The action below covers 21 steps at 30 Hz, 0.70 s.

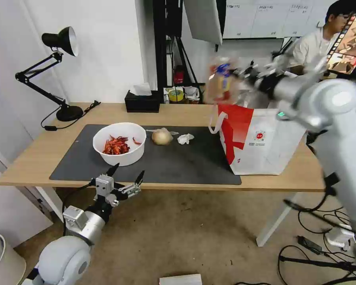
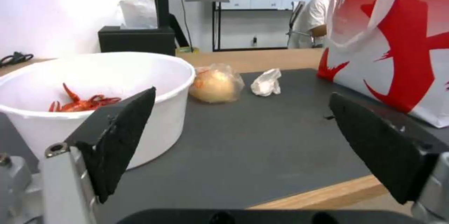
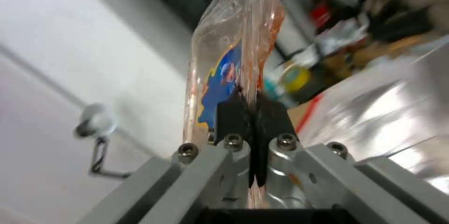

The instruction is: Pick up the trash from the table and place it into the takeout bag.

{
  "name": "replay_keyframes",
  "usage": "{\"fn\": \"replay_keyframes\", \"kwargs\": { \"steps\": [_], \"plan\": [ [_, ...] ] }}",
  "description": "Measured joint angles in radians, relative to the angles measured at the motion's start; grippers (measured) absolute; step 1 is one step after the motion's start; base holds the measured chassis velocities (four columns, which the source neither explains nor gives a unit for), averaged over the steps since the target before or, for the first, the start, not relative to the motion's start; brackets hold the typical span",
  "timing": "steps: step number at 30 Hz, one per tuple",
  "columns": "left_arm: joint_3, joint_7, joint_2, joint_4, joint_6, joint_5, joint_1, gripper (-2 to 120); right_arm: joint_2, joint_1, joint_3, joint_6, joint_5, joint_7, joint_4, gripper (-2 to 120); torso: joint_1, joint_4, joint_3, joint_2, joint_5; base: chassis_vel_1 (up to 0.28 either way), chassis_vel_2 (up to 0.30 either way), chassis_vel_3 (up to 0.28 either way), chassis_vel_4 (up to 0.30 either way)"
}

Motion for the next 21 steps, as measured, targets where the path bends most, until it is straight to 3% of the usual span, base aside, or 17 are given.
{"fn": "replay_keyframes", "kwargs": {
  "steps": [8, 15, 21],
  "plan": [
    [0.009, 0.000, -0.019, -0.022, 0.000, 0.011, 0.006, 100, -0.098, -0.051, 0.017, 0.024, -0.105, -0.064, -0.038, 0, 0.000, 0.0001, 0.000, 0.000, -0.0002, 0.000, 0.000, 0.000, 0.000],
    [0.023, 0.000, -0.036, -0.036, 0.002, 0.025, 0.032, 100, -0.092, -0.100, 0.001, 0.049, -0.245, -0.113, -0.079, 0, 0.000, 0.0000, 0.000, 0.000, -0.0004, 0.000, 0.000, 0.000, 0.000],
    [0.033, -0.002, -0.046, -0.033, 0.003, 0.023, 0.032, 100, -0.079, -0.110, -0.012, 0.056, -0.274, -0.118, -0.087, 0, 0.000, 0.0003, 0.000, 0.000, -0.0005, 0.000, 0.000, 0.000, 0.000]
  ]
}}
